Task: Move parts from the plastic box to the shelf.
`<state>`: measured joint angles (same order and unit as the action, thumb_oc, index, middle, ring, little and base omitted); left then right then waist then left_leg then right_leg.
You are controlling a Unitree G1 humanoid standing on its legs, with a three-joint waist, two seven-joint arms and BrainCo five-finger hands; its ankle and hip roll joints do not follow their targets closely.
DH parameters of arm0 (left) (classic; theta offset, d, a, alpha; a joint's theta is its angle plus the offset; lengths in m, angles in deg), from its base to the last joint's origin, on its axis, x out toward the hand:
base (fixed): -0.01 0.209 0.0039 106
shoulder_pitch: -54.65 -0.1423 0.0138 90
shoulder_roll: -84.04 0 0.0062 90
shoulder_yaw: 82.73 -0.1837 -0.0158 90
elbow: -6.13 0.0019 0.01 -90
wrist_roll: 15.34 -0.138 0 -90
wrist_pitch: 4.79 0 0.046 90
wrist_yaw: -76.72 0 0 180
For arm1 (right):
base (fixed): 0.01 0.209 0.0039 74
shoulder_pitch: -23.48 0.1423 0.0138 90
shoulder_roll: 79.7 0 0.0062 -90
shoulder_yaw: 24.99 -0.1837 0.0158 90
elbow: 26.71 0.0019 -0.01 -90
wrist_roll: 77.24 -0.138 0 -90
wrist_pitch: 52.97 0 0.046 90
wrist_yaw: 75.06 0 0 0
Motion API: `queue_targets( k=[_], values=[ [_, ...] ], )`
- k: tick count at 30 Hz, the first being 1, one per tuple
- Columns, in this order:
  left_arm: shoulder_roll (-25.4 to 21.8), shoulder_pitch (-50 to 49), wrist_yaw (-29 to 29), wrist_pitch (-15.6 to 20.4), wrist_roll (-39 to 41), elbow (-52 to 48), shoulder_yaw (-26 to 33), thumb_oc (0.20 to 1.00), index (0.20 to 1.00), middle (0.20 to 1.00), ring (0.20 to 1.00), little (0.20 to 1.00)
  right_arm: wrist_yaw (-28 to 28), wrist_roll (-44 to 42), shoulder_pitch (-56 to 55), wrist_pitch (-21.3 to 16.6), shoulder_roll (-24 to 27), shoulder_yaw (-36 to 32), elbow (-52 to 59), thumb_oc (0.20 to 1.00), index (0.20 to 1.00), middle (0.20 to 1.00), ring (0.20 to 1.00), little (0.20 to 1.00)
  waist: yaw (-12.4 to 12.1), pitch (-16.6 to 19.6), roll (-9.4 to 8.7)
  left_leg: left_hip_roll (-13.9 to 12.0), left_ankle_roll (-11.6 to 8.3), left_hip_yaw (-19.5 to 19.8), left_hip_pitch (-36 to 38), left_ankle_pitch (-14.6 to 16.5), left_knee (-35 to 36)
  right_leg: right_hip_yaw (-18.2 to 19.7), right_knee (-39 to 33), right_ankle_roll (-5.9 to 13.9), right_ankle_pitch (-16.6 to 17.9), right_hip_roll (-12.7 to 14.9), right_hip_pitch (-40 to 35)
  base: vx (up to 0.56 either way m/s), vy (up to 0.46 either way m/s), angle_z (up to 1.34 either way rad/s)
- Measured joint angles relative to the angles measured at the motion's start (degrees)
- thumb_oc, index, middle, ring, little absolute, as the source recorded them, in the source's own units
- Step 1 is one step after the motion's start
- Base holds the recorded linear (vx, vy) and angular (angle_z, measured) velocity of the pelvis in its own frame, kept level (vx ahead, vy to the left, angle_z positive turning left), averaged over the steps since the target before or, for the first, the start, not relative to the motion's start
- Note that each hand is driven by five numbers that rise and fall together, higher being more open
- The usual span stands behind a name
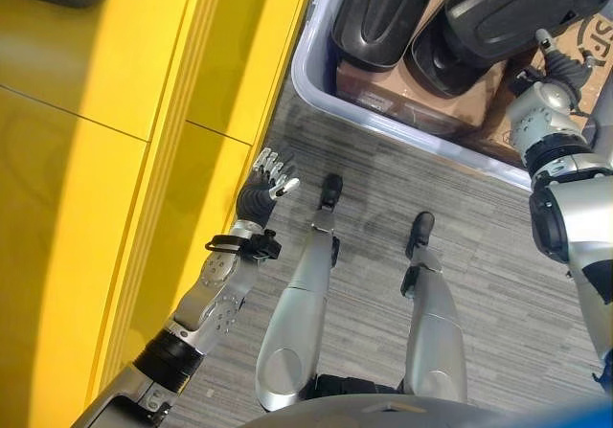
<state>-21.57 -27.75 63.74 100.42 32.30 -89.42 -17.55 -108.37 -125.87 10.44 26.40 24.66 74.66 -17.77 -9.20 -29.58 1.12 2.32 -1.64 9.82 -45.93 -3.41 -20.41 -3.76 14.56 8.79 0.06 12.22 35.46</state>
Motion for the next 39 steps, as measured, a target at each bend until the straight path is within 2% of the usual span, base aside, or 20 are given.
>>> queue_targets(
  k=[7, 14, 17, 23, 24, 25, 33, 36, 39],
  values=[
    [-0.08, 0.13, -1.44, 0.54, -3.91, -1.25, -0.30, 1.000, 1.000, 1.000, 1.000, 1.000, -0.97, 2.75, 2.16, 0.20, 5.09, 2.33, -0.04, 1.000, 1.000, 1.000, 1.000, 1.000, 0.09, -0.27, -0.32, 0.52, -0.31, 0.90, -5.34, -0.95, -0.13, -0.28, 2.30, 0.00, -0.55, 0.32, 5.81, 0.03, 0.015, 0.07],
    [0.10, 0.17, -2.56, 1.51, -4.50, -2.23, -0.29, 1.000, 1.000, 1.000, 1.000, 1.000, -0.98, 2.75, 5.54, 1.05, 6.45, 3.51, -0.01, 1.000, 1.000, 1.000, 1.000, 1.000, 0.01, -0.27, -0.31, 0.86, -0.32, 1.67, -6.80, -1.03, 0.03, -1.92, 2.46, 0.11, -0.91, 0.88, 6.83, 0.03, 0.013, 0.06],
    [0.05, 0.41, -2.95, 1.76, -4.49, -2.27, -0.23, 1.000, 1.000, 1.000, 1.000, 1.000, -1.18, 2.73, 7.41, 1.11, 6.74, 4.73, -0.35, 1.000, 1.000, 1.000, 1.000, 1.000, -0.87, -0.26, -0.31, 0.88, -0.06, 1.75, -7.00, -1.23, 0.25, -1.97, 2.66, 0.22, -1.14, 0.86, 7.09, 0.02, 0.007, 0.05],
    [0.07, 0.43, -3.58, 1.80, -4.48, -2.29, -0.25, 1.000, 1.000, 1.000, 1.000, 1.000, -1.18, 2.71, 8.62, 1.27, 6.72, 6.07, -1.99, 1.000, 1.000, 1.000, 1.000, 1.000, -0.84, -0.26, -0.30, 1.12, -0.40, 1.91, -7.25, -1.11, 0.25, -2.03, 3.04, 0.08, -1.32, 0.95, 7.47, 0.00, 0.000, 0.00],
    [0.07, 0.42, -3.58, 1.80, -4.48, -2.29, -0.25, 1.000, 1.000, 1.000, 1.000, 1.000, -1.18, 2.71, 8.63, 1.35, 6.71, 6.34, -1.99, 0.636, 0.636, 0.636, 0.636, 0.636, -0.85, -0.26, -0.30, 1.13, -0.43, 1.92, -7.29, -1.14, 0.25, -2.03, 3.15, 0.09, -1.34, 0.96, 7.56, 0.00, 0.000, 0.00],
    [0.08, 0.42, -3.59, 1.85, -4.47, -2.29, -0.24, 1.000, 1.000, 1.000, 1.000, 1.000, -1.18, 2.71, 8.64, 1.38, 6.66, 6.52, -2.02, 0.200, 0.200, 0.200, 0.200, 0.200, -0.89, -0.25, -0.29, 1.18, -0.54, 1.98, -7.37, -1.25, 0.28, -2.03, 3.56, 0.12, -1.48, 0.98, 7.80, 0.00, 0.000, 0.00],
    [0.11, 0.49, -3.60, 1.95, -4.47, -2.32, -0.23, 1.000, 1.000, 1.000, 1.000, 1.000, -0.60, 4.95, 8.65, 1.66, 6.47, 7.18, -2.27, 0.200, 0.200, 0.200, 0.200, 0.200, -1.36, -0.20, -0.21, 1.36, -0.98, 3.16, -7.56, -1.58, 0.27, -2.59, 4.63, -0.19, -2.11, 1.21, 8.08, -0.01, 0.014, 0.04],
    [0.08, 0.71, -3.62, 1.93, -4.44, -2.40, 0.14, 1.000, 1.000, 1.000, 1.000, 1.000, -0.61, 4.79, 8.50, 1.57, 6.04, 4.82, -2.12, 0.200, 0.200, 0.200, 0.200, 0.200, -1.33, -0.20, -0.20, 1.50, -0.88, 2.85, -7.25, -1.74, 0.25, -2.56, 4.75, -0.16, -2.07, 1.38, 7.86, -0.06, 0.025, 0.00],
    [0.03, 2.39, -3.57, 1.92, -4.43, -2.41, 0.07, 1.000, 1.000, 1.000, 1.000, 1.000, 0.18, 1.22, 7.03, 2.23, 3.20, -0.05, -1.97, 0.200, 0.200, 0.200, 0.200, 0.200, -1.44, -0.19, -0.18, 1.42, -0.79, 2.40, -4.36, -1.82, 0.59, -2.55, 4.50, -0.05, -2.09, 1.51, 5.25, -0.06, -0.010, -0.01]
  ],
)
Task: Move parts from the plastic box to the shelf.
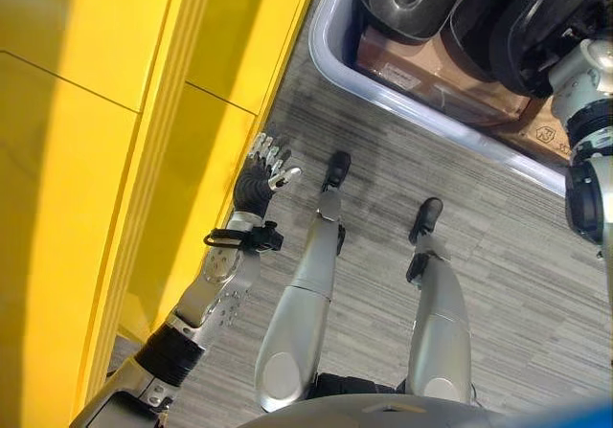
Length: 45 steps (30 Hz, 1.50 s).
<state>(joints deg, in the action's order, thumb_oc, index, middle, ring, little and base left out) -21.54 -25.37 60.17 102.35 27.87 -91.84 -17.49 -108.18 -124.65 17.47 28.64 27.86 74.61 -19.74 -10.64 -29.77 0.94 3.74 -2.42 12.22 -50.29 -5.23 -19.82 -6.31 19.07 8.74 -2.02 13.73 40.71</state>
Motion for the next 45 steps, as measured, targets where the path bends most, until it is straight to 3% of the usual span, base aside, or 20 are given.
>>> queue_targets(
  k=[10, 16, 18, 21, 24, 29, 33, 35, 38, 40, 42, 44, 45],
  values=[
    [-0.79, 0.06, 0.60, -0.22, 0.17, 0.02, 0.00, 1.000, 1.000, 1.000, 1.000, 1.000, 0.91, -3.03, -7.46, 0.16, -2.37, -1.15, 0.81, 0.200, 0.200, 0.200, 0.200, 0.200, -1.11, 0.03, 0.12, -0.67, 0.09, -0.50, 9.07, -0.12, 2.23, -0.05, -2.99, 0.37, 0.64, -0.55, -9.28, -0.04, -0.039, -0.01],
    [-1.39, -0.14, 2.50, -0.60, 0.69, 0.07, 0.39, 1.000, 1.000, 1.000, 1.000, 1.000, 2.25, -3.17, -8.42, -0.07, -5.62, -1.07, 6.32, 0.200, 0.200, 0.200, 0.200, 0.200, 0.37, 0.10, -0.36, -1.85, -0.20, -0.51, 15.13, 0.07, 4.00, -0.33, -7.65, -0.12, 2.43, -1.75, -16.36, -0.03, -0.065, -0.08],
    [-1.38, -0.57, 2.93, -0.83, 0.71, 0.08, 0.48, 1.000, 1.000, 1.000, 1.000, 1.000, 2.84, -3.24, -10.93, -0.09, -6.91, -0.96, 10.09, 0.200, 0.200, 0.200, 0.200, 0.200, 1.01, 0.13, -0.80, -2.07, -0.28, -0.61, 18.40, 0.03, 5.07, -0.33, -8.85, 0.06, 2.82, -1.79, -19.64, 0.00, -0.065, -0.04],
    [-3.41, -3.82, 3.72, -1.02, 1.17, 0.00, 3.54, 1.000, 1.000, 1.000, 1.000, 1.000, 3.70, -3.04, -17.62, -1.29, -10.85, 0.12, 20.49, 0.200, 0.200, 0.200, 0.200, 0.200, 2.00, 1.95, -3.61, -2.88, -0.62, -0.95, 22.01, 0.37, 6.35, -0.30, -11.49, -0.34, 3.47, -2.43, -23.47, 0.02, -0.058, -0.13],
    [-5.19, -4.84, 4.21, -1.89, 1.18, 0.03, 5.81, 1.000, 1.000, 1.000, 1.000, 1.000, 3.82, -2.95, -23.43, -2.18, -11.72, 0.24, 30.38, 0.200, 0.200, 0.200, 0.200, 0.200, 2.47, 3.72, -5.71, -3.97, -0.94, -1.77, 22.87, 0.53, 7.02, -0.04, -12.42, -0.79, 3.74, -3.13, -24.19, 0.02, -0.065, -0.08],
    [-5.33, -7.56, 5.19, -3.20, 1.24, 0.16, 9.40, 1.000, 1.000, 1.000, 1.000, 1.000, 4.37, -1.56, -33.03, -3.17, -12.94, 1.82, 46.55, 0.200, 0.200, 0.200, 0.200, 0.200, 3.71, 4.86, -6.41, -4.56, -1.15, -2.03, 26.49, 0.91, 7.85, 0.20, -13.27, -0.89, 3.81, -3.55, -27.64, 0.03, -0.064, -0.07],
    [-5.28, -12.37, 6.18, -4.79, 1.23, 0.14, 11.31, 1.000, 1.000, 1.000, 1.000, 1.000, 5.99, 0.25, -42.79, -3.32, -13.54, 3.32, 53.69, 0.200, 0.200, 0.200, 0.200, 0.200, 5.02, 9.87, -6.93, -5.51, -1.62, -2.31, 30.11, 1.49, 9.58, 0.61, -14.84, -1.26, 3.56, -4.26, -30.77, 0.06, -0.099, -0.10],
    [-5.22, -13.30, 7.16, -5.85, 1.19, 0.09, 12.43, 1.000, 1.000, 1.000, 1.000, 1.000, 6.28, 0.37, -46.53, -2.80, -12.97, 3.26, 57.65, 0.200, 0.200, 0.200, 0.200, 0.200, 5.02, 10.23, -6.83, -5.83, -1.69, -2.34, 32.44, 1.49, 10.53, 0.60, -15.03, -1.42, 3.44, -4.49, -32.81, 0.06, -0.085, 0.00],
    [-5.11, -15.80, 7.99, -6.93, 1.17, 0.13, 14.10, 1.000, 1.000, 1.000, 1.000, 1.000, 8.69, 1.44, -50.71, -2.73, -13.07, 3.81, 60.67, 0.200, 0.200, 0.200, 0.200, 0.200, 5.36, 13.29, -6.18, -6.63, -1.97, -2.20, 35.44, 1.89, 11.71, 0.57, -15.11, -2.23, 2.47, -5.22, -35.29, 0.03, -0.099, -0.01],
    [-1.57, -18.83, 9.11, -7.94, 1.13, 0.16, 15.81, 1.000, 1.000, 1.000, 1.000, 1.000, 10.63, 1.43, -53.30, -2.46, -13.64, 4.82, 63.53, 0.200, 0.200, 0.200, 0.200, 0.200, 5.00, 15.71, -5.36, -7.92, -2.49, -1.79, 39.03, 2.12, 12.60, -0.12, -12.45, -3.09, 0.20, -6.32, -37.53, 0.00, -0.246, 0.09],
    [2.54, -22.10, 9.13, -8.10, 1.16, 0.28, 18.02, 1.000, 1.000, 1.000, 1.000, 1.000, 11.66, 1.28, -53.16, -2.40, -14.54, 5.36, 63.66, 0.200, 0.200, 0.200, 0.200, 0.200, 4.67, 17.87, -4.86, -9.16, -3.38, 0.00, 40.37, 1.71, 12.79, -1.67, -9.10, -4.48, -1.93, -7.87, -37.96, -0.07, -0.314, 0.25],
    [3.56, -23.20, 9.28, -8.69, 1.13, 0.52, 17.83, 1.000, 1.000, 1.000, 1.000, 1.000, 12.81, 1.22, -53.13, -2.39, -14.41, 5.54, 63.63, 0.200, 0.200, 0.200, 0.200, 0.200, 4.17, 18.20, -4.54, -9.92, -5.02, 2.56, 41.36, 0.38, 13.93, -3.60, -6.30, -5.84, -4.28, -9.35, -38.56, -0.10, -0.203, 0.62],
    [3.80, -22.99, 9.49, -9.41, 1.13, 0.57, 17.82, 1.000, 1.000, 1.000, 1.000, 1.000, 13.34, 0.88, -52.90, -2.37, -14.31, 5.63, 63.59, 0.200, 0.200, 0.200, 0.200, 0.200, 3.60, 18.60, -3.99, -11.63, -4.78, 4.14, 41.40, -0.34, 15.93, -5.36, -4.30, -7.09, -5.69, -10.64, -37.98, -0.10, -0.140, 0.79]
  ],
)
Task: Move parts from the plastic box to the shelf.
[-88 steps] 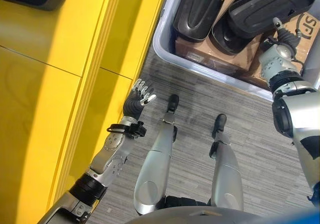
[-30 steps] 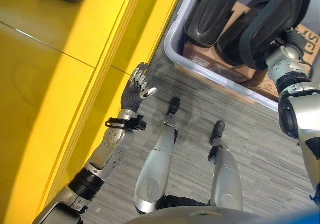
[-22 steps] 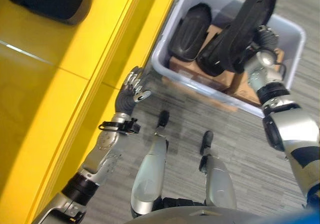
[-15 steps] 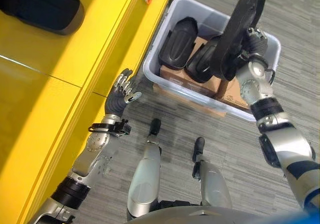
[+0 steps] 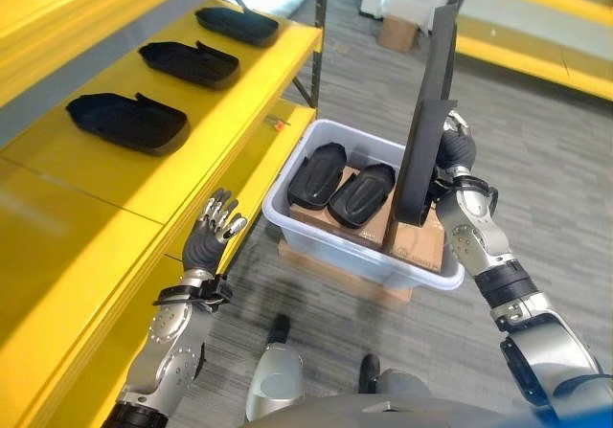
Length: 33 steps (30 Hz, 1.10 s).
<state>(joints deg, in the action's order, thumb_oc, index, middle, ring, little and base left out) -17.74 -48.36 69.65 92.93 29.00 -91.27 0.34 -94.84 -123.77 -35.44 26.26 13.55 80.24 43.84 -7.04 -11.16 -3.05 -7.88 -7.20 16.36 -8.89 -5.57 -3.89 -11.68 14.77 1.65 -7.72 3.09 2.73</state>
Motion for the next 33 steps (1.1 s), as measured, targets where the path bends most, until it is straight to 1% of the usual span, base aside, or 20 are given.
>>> queue_targets(
  k=[1, 2, 3, 4, 5, 6, 7, 8, 10, 14, 16, 17, 21, 22, 25, 27, 29, 30, 31, 33],
  values=[
    [-0.31, -0.56, 0.13, -0.27, 0.00, 0.09, -0.09, 1.000, 1.000, 1.000, 1.000, 1.000, 0.69, 0.00, 0.08, 0.01, -0.18, 0.21, -0.11, 0.200, 0.200, 0.200, 0.200, 0.200, -0.71, 0.15, 0.04, -1.35, 0.29, -0.13, -0.07, 0.41, 0.67, -0.91, 1.16, -0.86, -1.37, -0.46, 0.76, -0.14, -0.128, 0.82],
    [-0.77, -0.93, 0.32, -0.88, -0.01, 0.71, -0.83, 1.000, 1.000, 1.000, 1.000, 1.000, 1.28, -0.12, 0.12, 0.07, 0.26, 0.91, 0.02, 0.200, 0.200, 0.200, 0.200, 0.200, -1.80, -0.09, 1.78, -2.67, 5.40, -0.79, -1.50, 3.51, 1.92, -1.79, 5.95, -2.06, -2.86, -2.72, 2.16, -0.18, -0.158, 0.90],
    [-1.72, -0.04, 0.54, -0.89, -0.03, 0.45, -1.45, 1.000, 1.000, 1.000, 1.000, 1.000, 1.31, -0.24, 0.18, 0.07, 1.05, 0.96, 0.26, 0.200, 0.200, 0.200, 0.200, 0.200, -1.56, 0.15, 1.18, -2.69, 8.81, -2.28, -2.73, 5.91, 2.60, -1.87, 8.86, -4.70, -4.70, -3.66, 3.52, -0.11, -0.070, 1.30],
    [-1.14, 1.76, 0.63, -1.10, -0.09, 1.09, -2.30, 1.000, 1.000, 1.000, 1.000, 1.000, 1.50, -0.69, 0.19, 0.05, 3.03, 1.32, 0.62, 0.200, 0.200, 0.200, 0.200, 0.200, -0.67, 0.31, 0.53, -3.54, 11.88, -6.93, -3.91, 8.58, 3.48, -3.76, 4.57, -6.80, -4.73, -3.34, 2.01, -0.02, -0.069, 1.60],
    [-0.57, 3.40, 0.79, -1.26, -0.13, 2.11, -3.39, 1.000, 1.000, 1.000, 1.000, 1.000, 1.65, -1.02, 0.19, 0.03, 3.82, 1.16, 0.52, 0.200, 0.200, 0.200, 0.200, 0.200, -0.21, -0.34, 0.74, -4.68, 10.83, -16.16, -5.90, 7.97, 1.03, -7.76, 4.03, -7.12, -4.07, -1.26, 1.79, 0.02, -0.020, 1.57],
    [-0.36, 4.03, 1.04, -1.40, -0.15, 3.15, -3.91, 1.000, 1.000, 1.000, 1.000, 1.000, 1.60, -1.51, 0.04, 0.15, 3.50, 1.16, 0.32, 0.200, 0.200, 0.200, 0.200, 0.200, -0.26, -0.56, 0.61, -4.92, 8.72, -19.50, -6.27, 6.99, -2.03, -9.10, 4.27, -7.36, -4.20, 0.43, 1.88, 0.02, -0.021, 1.10],
    [0.44, 3.94, 1.04, -1.42, -0.12, 4.15, -3.86, 1.000, 1.000, 1.000, 1.000, 1.000, 1.69, -1.63, -0.42, 0.30, 2.72, 1.50, 0.25, 0.200, 0.200, 0.200, 0.200, 0.200, -0.58, -0.44, 0.92, -6.04, 6.56, -20.32, -5.33, 5.99, -4.73, -10.12, 4.25, -7.72, -4.16, 1.39, 1.41, 0.04, 0.070, 1.04],
    [1.06, 4.03, 1.27, -1.45, -0.13, 4.57, -3.89, 1.000, 1.000, 1.000, 1.000, 1.000, 1.67, -1.64, -1.23, 0.30, 1.65, 1.49, 0.33, 0.200, 0.200, 0.200, 0.200, 0.200, 0.87, -0.55, 0.95, -8.64, 4.46, -22.92, -3.95, 4.79, -7.66, -12.10, 4.10, -7.64, -4.34, 1.87, 0.07, 0.06, 0.100, 0.91],
    [1.58, 4.17, 2.15, -1.45, -0.12, 4.20, -3.83, 1.000, 1.000, 1.000, 1.000, 1.000, 1.67, -1.66, -1.42, 0.17, 0.75, 1.20, 0.43, 0.200, 0.200, 0.200, 0.200, 0.200, 0.59, -0.25, 1.68, -11.39, 1.71, -17.61, 0.10, 4.70, -6.03, -12.44, 5.29, -5.59, -5.26, 2.00, 0.76, 0.08, 0.134, 0.60],
    [2.38, 6.97, 2.21, -2.33, -0.09, 4.26, -4.06, 1.000, 1.000, 1.000, 1.000, 1.000, 1.57, -1.66, -3.58, 0.12, -0.36, 0.36, 1.01, 0.200, 0.200, 0.200, 0.200, 0.200, 2.39, -0.73, 2.60, -13.30, 0.45, -17.54, 3.96, 4.16, -2.04, -16.29, 6.47, -5.24, -5.24, 2.20, 0.82, 0.10, 0.204, 0.48],
    [2.26, 8.03, 2.43, -2.49, -0.09, 4.32, -4.15, 1.000, 1.000, 1.000, 1.000, 1.000, 1.55, -1.65, -4.97, 0.10, -1.20, -1.21, 2.47, 0.200, 0.200, 0.200, 0.200, 0.200, 2.31, -1.43, 3.13, -9.58, 0.56, -17.14, 3.65, 4.25, -4.81, -16.64, 7.46, -5.04, -5.26, 3.83, 1.06, 0.12, 0.236, 0.21],
    [2.37, 7.98, 2.57, -2.49, -0.10, 4.31, -4.06, 1.000, 1.000, 1.000, 1.000, 1.000, 1.65, -1.63, -5.12, 0.11, -0.61, -1.51, 2.49, 0.200, 0.200, 0.200, 0.200, 0.200, 2.26, -1.29, 4.31, -7.45, 1.04, -17.57, 3.69, 4.79, -6.30, -16.73, 8.36, -4.10, -5.00, 5.01, 1.29, 0.14, 0.278, 0.06],
    [1.94, 7.68, 2.93, -2.46, -0.10, 4.54, -1.60, 1.000, 1.000, 1.000, 1.000, 1.000, 1.32, -1.65, -6.83, 0.09, -1.43, -3.90, 3.48, 0.200, 0.200, 0.200, 0.200, 0.200, 0.90, -0.33, 2.85, -2.61, 1.20, -19.38, 1.03, 6.03, -9.33, -15.21, 7.99, -0.32, -2.71, 11.65, 2.57, 0.10, 0.225, 0.01],
    [1.82, 7.85, 2.92, -2.31, -0.11, 4.53, -0.40, 1.000, 1.000, 1.000, 1.000, 1.000, 1.25, -1.62, -6.78, -0.20, -3.31, -4.58, 4.00, 0.200, 0.200, 0.200, 0.200, 0.200, -0.34, 0.45, 1.45, -0.20, 3.15, -20.66, -0.91, 8.25, -12.87, -14.00, 6.45, 1.41, -1.50, 13.89, 2.72, 0.13, 0.290, 0.04],
    [1.09, 8.07, 2.72, -2.00, -0.17, 4.54, 0.65, 1.000, 1.000, 1.000, 1.000, 1.000, 1.01, -1.63, -6.80, -0.28, -6.39, -4.24, 4.55, 0.200, 0.200, 0.200, 0.200, 0.200, -2.02, 1.88, -0.83, 2.37, 6.27, -20.91, -4.33, 11.28, -17.14, -14.09, 4.29, 1.22, 1.10, 16.14, 2.63, 0.08, 0.180, 0.22],
    [0.38, 7.91, 1.70, -1.81, -0.58, 4.85, 0.89, 1.000, 1.000, 1.000, 1.000, 1.000, 1.00, -1.62, -6.45, -0.29, -8.73, -3.32, 5.05, 0.200, 0.200, 0.200, 0.200, 0.200, -4.52, 2.44, -2.78, 5.53, 8.39, -20.56, -6.06, 13.78, -20.66, -14.13, 2.55, 2.67, 3.62, 18.46, 1.23, 0.13, 0.265, 0.41],
    [0.18, 7.95, 1.68, -1.71, -0.62, 4.87, 1.12, 1.000, 1.000, 1.000, 1.000, 1.000, 0.96, -1.65, -6.45, -0.34, -10.10, -3.49, 4.91, 0.200, 0.200, 0.200, 0.200, 0.200, -5.39, 2.20, -4.03, 7.43, 8.76, -20.50, -6.91, 15.22, -21.77, -14.84, 1.57, 3.76, 4.79, 19.19, 0.48, 0.14, 0.277, 0.25],
    [0.53, 8.28, 1.65, -1.54, -0.73, 5.09, 1.14, 1.000, 1.000, 1.000, 1.000, 1.000, 0.70, -1.69, -6.46, -0.65, -10.10, -3.47, 4.90, 0.200, 0.200, 0.200, 0.200, 0.200, -5.01, 2.22, -4.28, 7.61, 9.93, -19.47, -7.71, 15.25, -22.43, -15.95, 2.49, 5.97, 5.46, 20.28, 0.53, 0.11, 0.252, 0.46],
    [0.71, 9.07, 1.54, -1.24, -0.94, 5.93, 1.22, 1.000, 1.000, 1.000, 1.000, 1.000, 0.73, -1.71, -6.54, -0.76, -10.37, -3.28, 4.97, 0.200, 0.200, 0.200, 0.200, 0.200, -4.59, 1.89, -4.97, 8.75, 11.03, -19.71, -8.55, 16.48, -22.64, -15.38, 6.10, 5.83, 6.96, 21.27, 2.21, 0.14, 0.374, 0.62],
    [-0.10, 9.10, 1.30, -0.99, -1.31, 7.34, 1.24, 1.000, 1.000, 1.000, 1.000, 1.000, 0.62, -2.14, -6.97, -1.12, -12.27, -2.02, 5.12, 0.200, 0.200, 0.200, 0.200, 0.200, -2.75, 1.27, -4.58, 9.93, 12.82, -18.58, -8.96, 16.33, -23.71, -10.32, 17.20, 5.14, 12.54, 24.38, 8.09, 0.11, 0.265, 0.62]
  ],
)
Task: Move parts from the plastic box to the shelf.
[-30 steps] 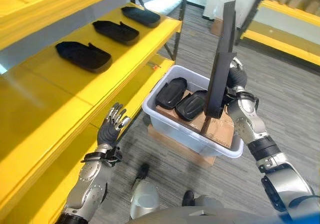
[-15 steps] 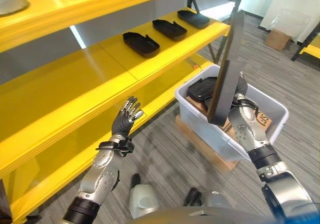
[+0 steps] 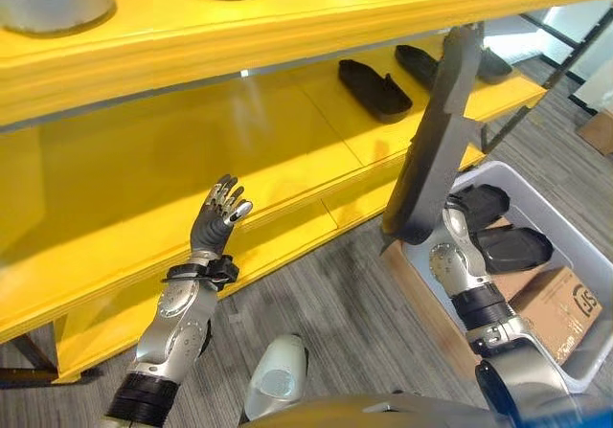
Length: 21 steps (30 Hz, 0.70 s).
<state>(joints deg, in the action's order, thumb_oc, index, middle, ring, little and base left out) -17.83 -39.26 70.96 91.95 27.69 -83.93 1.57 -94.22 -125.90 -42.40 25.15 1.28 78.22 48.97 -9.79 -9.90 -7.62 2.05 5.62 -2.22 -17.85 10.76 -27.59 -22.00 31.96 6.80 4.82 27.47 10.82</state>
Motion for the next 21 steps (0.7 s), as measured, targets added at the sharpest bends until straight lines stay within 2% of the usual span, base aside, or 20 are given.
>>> queue_targets(
  k=[1, 2, 3, 4, 5, 6, 7, 8, 9, 10, 11, 12, 14, 16, 17, 19, 20, 21],
  values=[
    [-0.33, -0.26, -0.81, 0.01, 0.00, 0.25, 0.02, 1.000, 1.000, 1.000, 1.000, 1.000, -0.09, -0.71, -0.05, -0.60, -0.63, 1.27, 0.33, 0.200, 0.200, 0.200, 0.200, 0.200, 0.44, -0.42, 0.51, 0.56, 0.94, 0.03, 0.27, 0.00, 0.13, 4.54, 3.90, 0.37, 3.63, 0.72, 2.91, 0.07, 0.146, 0.41],
    [-0.97, -0.20, -0.90, 0.04, -0.16, 0.23, -0.11, 1.000, 1.000, 1.000, 1.000, 1.000, 0.00, -0.94, -0.52, -0.61, -0.71, 3.07, 1.69, 0.200, 0.200, 0.200, 0.200, 0.200, 0.79, -1.75, 1.62, 2.17, 2.00, 1.01, 1.51, -0.63, 1.06, 10.03, 7.69, 1.29, 4.85, 0.21, 5.76, 0.14, 0.052, 0.20],
    [-1.09, -0.08, -0.94, 0.44, -1.42, 0.00, 0.05, 1.000, 1.000, 1.000, 1.000, 1.000, 0.27, -1.75, -0.99, -0.62, -0.50, 3.24, 2.91, 0.200, 0.200, 0.200, 0.200, 0.200, 0.78, -2.52, 2.80, 2.40, 2.94, 1.41, 2.75, -2.19, 3.60, 12.59, 7.75, 0.66, 0.46, -2.18, 7.73, 0.15, -0.014, 0.20],
    [-1.19, 0.02, -0.93, 0.50, -1.67, -0.04, -0.01, 1.000, 1.000, 1.000, 1.000, 1.000, 0.27, -1.78, -1.01, -0.61, 0.14, 3.24, 3.60, 0.200, 0.200, 0.200, 0.200, 0.200, 0.84, -2.77, 3.17, 2.50, 3.29, 1.55, 3.34, -3.38, 5.36, 13.04, 6.80, 0.62, -1.10, -3.45, 9.06, 0.26, -0.109, 0.09],
    [-0.46, 0.75, -0.97, 0.63, -1.66, 0.24, -0.82, 1.000, 1.000, 1.000, 1.000, 1.000, 0.71, -1.78, -1.41, -0.60, 1.96, 3.28, 5.02, 0.200, 0.200, 0.200, 0.200, 0.200, 1.32, -3.91, 5.18, 2.65, 3.01, 3.16, 3.68, -4.31, 7.15, 15.31, 2.14, 0.26, -3.63, -7.37, 10.59, 0.25, -0.165, 0.33],
    [0.02, 1.76, -1.00, 1.18, -1.64, 0.46, -1.36, 1.000, 1.000, 1.000, 1.000, 1.000, 1.11, -1.76, -1.82, -0.61, 3.96, 3.26, 6.50, 0.200, 0.200, 0.200, 0.200, 0.200, 2.82, -5.12, 7.20, 2.45, 2.43, 5.18, 3.85, -5.75, 8.81, 18.82, -9.51, 0.66, -5.34, -12.10, 9.52, 0.29, -0.219, 0.87],
    [0.54, 3.74, -0.74, 1.17, -1.66, 1.57, -2.45, 1.000, 1.000, 1.000, 1.000, 1.000, 1.06, -1.82, -2.10, -0.69, 5.58, 2.93, 6.61, 0.200, 0.200, 0.200, 0.200, 0.200, 4.96, -6.13, 7.43, 4.51, -3.71, 7.52, 4.13, -6.98, 11.56, 19.52, -20.15, 1.03, -4.37, -12.88, 9.40, 0.29, -0.207, 1.18],
    [1.59, 5.73, -0.86, 1.38, -1.66, 3.36, -2.36, 1.000, 1.000, 1.000, 1.000, 1.000, 0.91, -1.88, -1.88, -0.68, 5.51, 2.66, 5.74, 0.200, 0.200, 0.200, 0.200, 0.200, 5.90, -7.45, 5.74, 4.34, -8.26, 3.78, 3.15, -3.10, 8.66, 21.70, -27.88, 1.12, -2.82, -11.16, 8.98, 0.26, -0.198, 1.24],
    [1.82, 6.75, -0.92, 1.41, -1.64, 3.88, -2.37, 1.000, 1.000, 1.000, 1.000, 1.000, 0.91, -1.87, -1.91, -0.69, 5.49, 2.41, 5.59, 0.200, 0.200, 0.200, 0.200, 0.200, 6.84, -7.87, 4.85, 4.17, -3.60, 4.30, 2.29, -1.53, 4.36, 23.89, -32.32, 3.89, -2.03, -9.05, 8.58, 0.24, -0.179, 1.20],
    [2.94, 7.27, -0.96, 1.46, -1.65, 3.78, -2.00, 1.000, 1.000, 1.000, 1.000, 1.000, 0.95, -1.83, -1.84, -0.83, 5.44, 0.91, 5.75, 0.200, 0.200, 0.200, 0.200, 0.200, 7.29, -9.14, 4.78, 4.54, -1.01, 5.89, 2.53, 1.47, 0.52, 23.65, -35.86, 5.75, 2.10, -5.19, 8.20, 0.22, -0.214, 1.03],
    [4.29, 6.93, -0.97, 1.65, -1.66, 3.37, -1.02, 1.000, 1.000, 1.000, 1.000, 1.000, 0.85, -1.96, -1.88, -0.82, 5.13, 0.90, 5.72, 0.200, 0.200, 0.200, 0.200, 0.200, 7.07, -9.51, 5.35, 4.61, -0.98, 6.49, 2.74, 1.99, 0.03, 22.25, -34.36, 4.25, 3.47, -5.39, 8.61, 0.20, -0.250, 0.82],
    [5.08, 5.47, -0.94, 2.09, -1.62, 2.81, -0.44, 1.000, 1.000, 1.000, 1.000, 1.000, 1.00, -2.04, -2.00, -0.81, 4.94, 1.06, 5.86, 0.200, 0.200, 0.200, 0.200, 0.200, 6.52, -9.54, 5.45, 5.16, -1.23, 7.72, 3.38, 1.95, 0.91, 20.96, -32.60, 3.81, 3.89, -6.48, 8.50, 0.17, -0.286, 0.63],
    [4.90, 3.92, -0.90, 2.20, -1.63, 2.19, -0.89, 1.000, 1.000, 1.000, 1.000, 1.000, 1.10, -2.72, -2.81, -0.81, 5.37, 0.19, 6.31, 0.200, 0.200, 0.200, 0.200, 0.200, 5.89, -9.45, 4.57, 6.13, -1.98, 11.69, 5.55, 0.56, 3.83, 20.99, -29.40, 3.85, 3.86, -8.58, 4.92, 0.17, -0.327, 0.99],
    [4.38, 3.76, -0.89, 2.26, -1.62, 2.04, -0.89, 1.000, 1.000, 1.000, 1.000, 1.000, 1.41, -3.20, -2.55, -0.81, 6.06, 0.23, 7.83, 0.200, 0.200, 0.200, 0.200, 0.200, 5.30, -9.17, 4.08, 5.79, -3.35, 15.93, 7.00, -1.11, 7.18, 20.67, -28.32, 3.63, 3.94, -12.81, 1.42, 0.13, -0.313, 1.01],
    [4.18, 3.29, -0.90, 2.27, -1.62, 1.77, -0.80, 1.000, 1.000, 1.000, 1.000, 1.000, 2.15, -3.55, -1.69, -0.84, 6.02, 0.48, 8.18, 0.200, 0.200, 0.200, 0.200, 0.200, 4.96, -9.16, 4.04, 4.99, -4.07, 17.13, 7.61, -1.60, 8.85, 18.40, -29.28, 2.14, 4.73, -14.30, 0.31, 0.09, -0.316, 0.53],
    [4.18, 2.58, -0.87, 2.14, -1.60, 1.08, -1.18, 1.000, 1.000, 1.000, 1.000, 1.000, 2.42, -4.11, -0.13, -0.84, 6.19, 0.45, 7.21, 0.200, 0.200, 0.200, 0.200, 0.200, 4.18, -9.14, 4.07, 2.82, -6.35, 18.38, 9.20, -2.99, 12.14, 14.90, -29.11, 0.05, 2.45, -15.82, -1.46, 0.05, -0.344, 0.47],
    [4.00, 2.67, -0.87, 2.15, -1.55, 0.00, -1.93, 1.000, 1.000, 1.000, 1.000, 1.000, 2.26, -4.17, -0.19, -0.88, 7.18, 0.26, 6.37, 0.200, 0.200, 0.200, 0.200, 0.200, 4.25, -9.11, 4.05, -0.20, -8.83, 20.22, 11.00, -4.83, 14.93, 12.63, -27.21, -1.11, 1.67, -18.07, -2.14, 0.04, -0.317, 0.67],
    [3.72, 3.01, -0.84, 2.15, -1.52, -0.52, -2.51, 1.000, 1.000, 1.000, 1.000, 1.000, 2.18, -4.17, -0.15, -1.06, 7.46, -0.07, 6.38, 0.200, 0.200, 0.200, 0.200, 0.200, 4.34, -9.08, 4.05, -1.72, -9.72, 21.01, 11.57, -5.43, 15.84, 11.86, -26.64, -1.53, 1.35, -19.33, -2.60, 0.05, -0.270, 0.70]
  ],
)
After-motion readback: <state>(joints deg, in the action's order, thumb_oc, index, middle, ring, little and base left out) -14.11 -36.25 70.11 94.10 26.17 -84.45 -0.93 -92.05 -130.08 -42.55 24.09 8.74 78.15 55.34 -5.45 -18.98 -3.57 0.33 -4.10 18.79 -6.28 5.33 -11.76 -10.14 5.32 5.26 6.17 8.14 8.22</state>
